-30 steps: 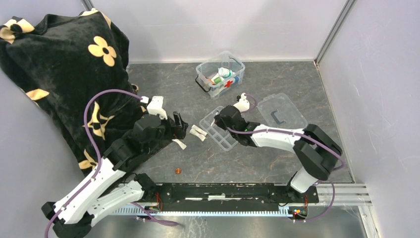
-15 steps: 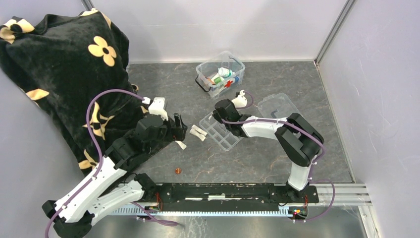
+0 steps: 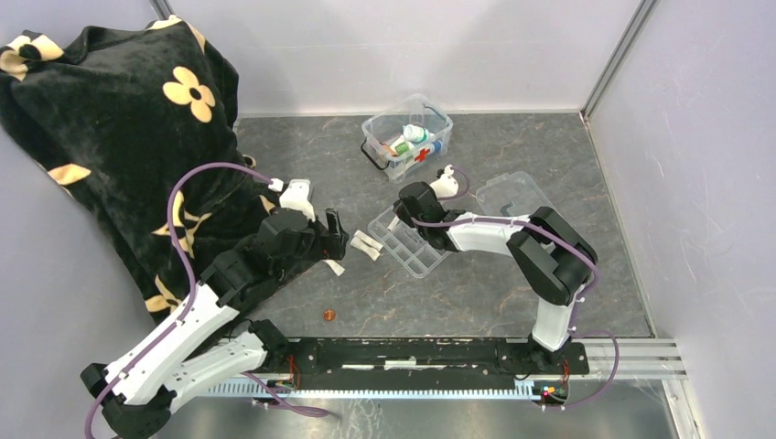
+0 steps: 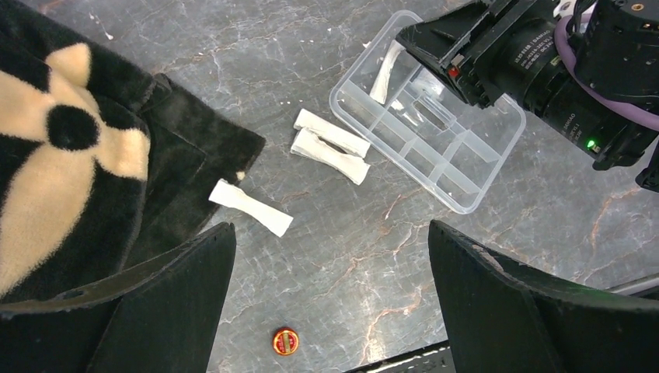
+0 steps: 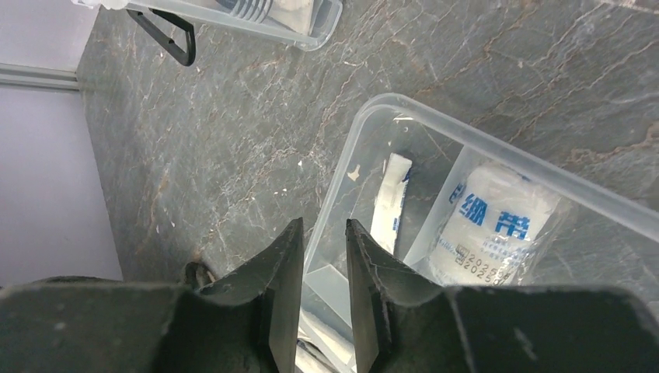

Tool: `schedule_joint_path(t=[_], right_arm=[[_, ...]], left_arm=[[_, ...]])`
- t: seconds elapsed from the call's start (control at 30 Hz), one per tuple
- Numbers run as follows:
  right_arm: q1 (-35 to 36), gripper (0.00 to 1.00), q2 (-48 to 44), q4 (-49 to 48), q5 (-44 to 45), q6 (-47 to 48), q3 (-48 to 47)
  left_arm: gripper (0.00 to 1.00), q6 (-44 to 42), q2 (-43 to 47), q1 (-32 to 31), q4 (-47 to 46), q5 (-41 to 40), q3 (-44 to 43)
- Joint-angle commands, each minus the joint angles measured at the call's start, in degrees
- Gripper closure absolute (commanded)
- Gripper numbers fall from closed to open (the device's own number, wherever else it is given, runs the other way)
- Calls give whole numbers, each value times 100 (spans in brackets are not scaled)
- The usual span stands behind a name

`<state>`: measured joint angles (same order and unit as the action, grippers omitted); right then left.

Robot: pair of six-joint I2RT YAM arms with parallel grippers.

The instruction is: Organize the medicine kit

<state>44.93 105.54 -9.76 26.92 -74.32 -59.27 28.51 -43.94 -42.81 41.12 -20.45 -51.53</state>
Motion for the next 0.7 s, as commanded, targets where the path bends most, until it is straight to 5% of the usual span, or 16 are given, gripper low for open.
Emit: schedule_joint_path(t=[0.0, 0.2, 0.37, 0.67], right_arm=[[-46, 67, -443, -206, -16, 388, 15], [-179, 64, -1566, -533, -661, 2236, 489], [-323, 61, -2616, 607, -1358, 3528, 912], [-572, 59, -4926, 1701, -1253, 4365, 2599]], left_arm=[[1, 557, -63, 27, 37, 104, -112], [3, 1187, -183, 32, -162, -101, 189], [8, 1611, -437, 36, -414, -319, 420], [12, 3413, -1280, 61, -582, -797, 897]])
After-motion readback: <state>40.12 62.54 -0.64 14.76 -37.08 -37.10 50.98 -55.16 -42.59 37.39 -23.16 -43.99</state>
